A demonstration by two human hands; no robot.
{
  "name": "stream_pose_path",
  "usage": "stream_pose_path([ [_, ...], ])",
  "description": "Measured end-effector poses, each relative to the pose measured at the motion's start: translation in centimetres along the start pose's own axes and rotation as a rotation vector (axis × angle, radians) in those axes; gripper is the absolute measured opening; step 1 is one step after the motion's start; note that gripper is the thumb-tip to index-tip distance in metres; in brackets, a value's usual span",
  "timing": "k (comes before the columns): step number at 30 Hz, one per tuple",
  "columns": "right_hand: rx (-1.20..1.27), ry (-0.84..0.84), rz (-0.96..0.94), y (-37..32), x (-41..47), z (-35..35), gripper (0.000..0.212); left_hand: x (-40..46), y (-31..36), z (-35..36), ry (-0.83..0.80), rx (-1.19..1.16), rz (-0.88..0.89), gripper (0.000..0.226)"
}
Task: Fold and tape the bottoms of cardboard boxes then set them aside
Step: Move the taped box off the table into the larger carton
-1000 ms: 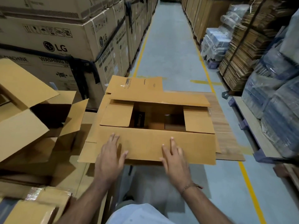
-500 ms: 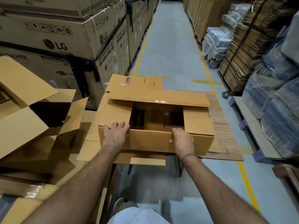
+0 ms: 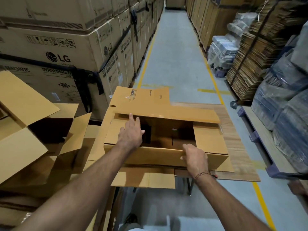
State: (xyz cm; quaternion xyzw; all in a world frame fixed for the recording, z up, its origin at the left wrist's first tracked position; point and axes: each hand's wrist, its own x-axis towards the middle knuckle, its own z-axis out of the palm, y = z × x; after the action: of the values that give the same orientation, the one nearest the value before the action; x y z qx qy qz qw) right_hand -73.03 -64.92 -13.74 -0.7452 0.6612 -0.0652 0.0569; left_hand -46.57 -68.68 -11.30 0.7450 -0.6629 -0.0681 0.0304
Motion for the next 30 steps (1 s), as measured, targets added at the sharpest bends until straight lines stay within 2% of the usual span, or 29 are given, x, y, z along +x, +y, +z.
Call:
stream_pose_path([
  [5,-0.019,-0.069,-0.028,0.6,0.5,0.4,0.023,6.0,1.1,-1.1,0.213,0.071,0.03,0.084],
  [11,-0.053,-0.107,-0.034,1.0,1.2,1.0,0.023,14.2,1.6,-3.3,0.046,0.138,0.083,0.103],
  [13,-0.048,-0.098,-0.01,0.9,1.1,1.3,0.025,16.5,1.1,-3.4,-0.072,0.17,0.097,0.094],
  [15,-0.016,-0.099,0.006,0.8,1.2,1.5,0.024,18.4,1.3,-2.8,-0.16,0.254,0.107,0.071],
  [19,-0.016,-0.139,0.035,1.1,1.1,2.1,0.026,20.2,2.4,-1.5,-0.153,0.376,0.159,0.027],
  [22,-0.031,-0.13,0.056,0.7,0.9,2.0,0.016,20.9,2.2,-0.2,-0.074,0.395,0.199,0.021],
  [25,-0.042,-0.111,0.074,0.3,1.5,2.0,0.024,21.4,0.9,1.2,-0.012,0.329,0.222,0.022],
  [30,-0.079,-0.112,0.096,-0.5,1.6,1.8,0.017,21.5,0.1,1.0,-0.024,0.318,0.278,0.028],
])
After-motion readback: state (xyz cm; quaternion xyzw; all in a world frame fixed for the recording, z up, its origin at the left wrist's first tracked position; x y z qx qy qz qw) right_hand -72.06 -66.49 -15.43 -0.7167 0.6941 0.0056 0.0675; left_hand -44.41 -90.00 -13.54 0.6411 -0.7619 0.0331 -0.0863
